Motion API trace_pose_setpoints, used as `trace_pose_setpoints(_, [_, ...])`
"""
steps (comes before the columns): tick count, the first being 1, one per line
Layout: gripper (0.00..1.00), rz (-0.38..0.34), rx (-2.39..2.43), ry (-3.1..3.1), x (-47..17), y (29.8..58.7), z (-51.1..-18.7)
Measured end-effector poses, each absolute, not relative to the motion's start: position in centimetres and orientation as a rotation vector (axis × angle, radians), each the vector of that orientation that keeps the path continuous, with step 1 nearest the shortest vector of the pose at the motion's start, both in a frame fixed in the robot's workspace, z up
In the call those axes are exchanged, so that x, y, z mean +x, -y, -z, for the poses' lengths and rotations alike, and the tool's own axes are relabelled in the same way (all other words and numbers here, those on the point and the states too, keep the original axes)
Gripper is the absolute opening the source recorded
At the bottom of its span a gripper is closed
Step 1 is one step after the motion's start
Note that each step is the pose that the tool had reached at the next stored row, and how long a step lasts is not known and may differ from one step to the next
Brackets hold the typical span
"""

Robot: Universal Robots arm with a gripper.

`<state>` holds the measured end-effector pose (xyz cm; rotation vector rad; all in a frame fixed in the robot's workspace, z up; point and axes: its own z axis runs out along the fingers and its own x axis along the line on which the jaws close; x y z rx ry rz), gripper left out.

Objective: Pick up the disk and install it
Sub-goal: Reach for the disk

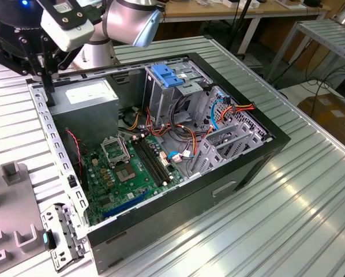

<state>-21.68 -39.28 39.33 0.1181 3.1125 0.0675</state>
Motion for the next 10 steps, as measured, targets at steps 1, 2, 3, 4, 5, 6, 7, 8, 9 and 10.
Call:
trace_pose_setpoints(1, [0.11, -0.068, 0.118, -3.113, -22.2, 39.2, -39.3])
trace_pose_setpoints(2, [0.11, -0.068, 0.118, -3.113, -22.4, 39.2, -39.3])
trace_pose_setpoints(3, [0.11, -0.068, 0.118, -3.112, -22.7, 39.2, -39.3])
trace_pose_setpoints(4, [0.11, -0.068, 0.118, -3.112, -23.0, 39.2, -39.3])
trace_pose_setpoints(5, [0.11, -0.068, 0.118, -3.112, -23.2, 39.2, -39.3])
trace_pose_setpoints(6, [0.11, -0.068, 0.118, -3.112, -23.4, 39.2, -39.3])
trace_pose_setpoints(7, [0.11, -0.068, 0.118, -3.112, -23.4, 39.2, -39.3])
trace_pose_setpoints(8, [0.11, -0.068, 0.118, -3.113, -23.4, 39.2, -39.3])
trace_pose_setpoints(9, [0.11, -0.068, 0.118, -3.113, -23.4, 39.2, -39.3])
trace_pose_setpoints(10, [0.11, -0.068, 0.118, -3.113, -23.4, 39.2, -39.3])
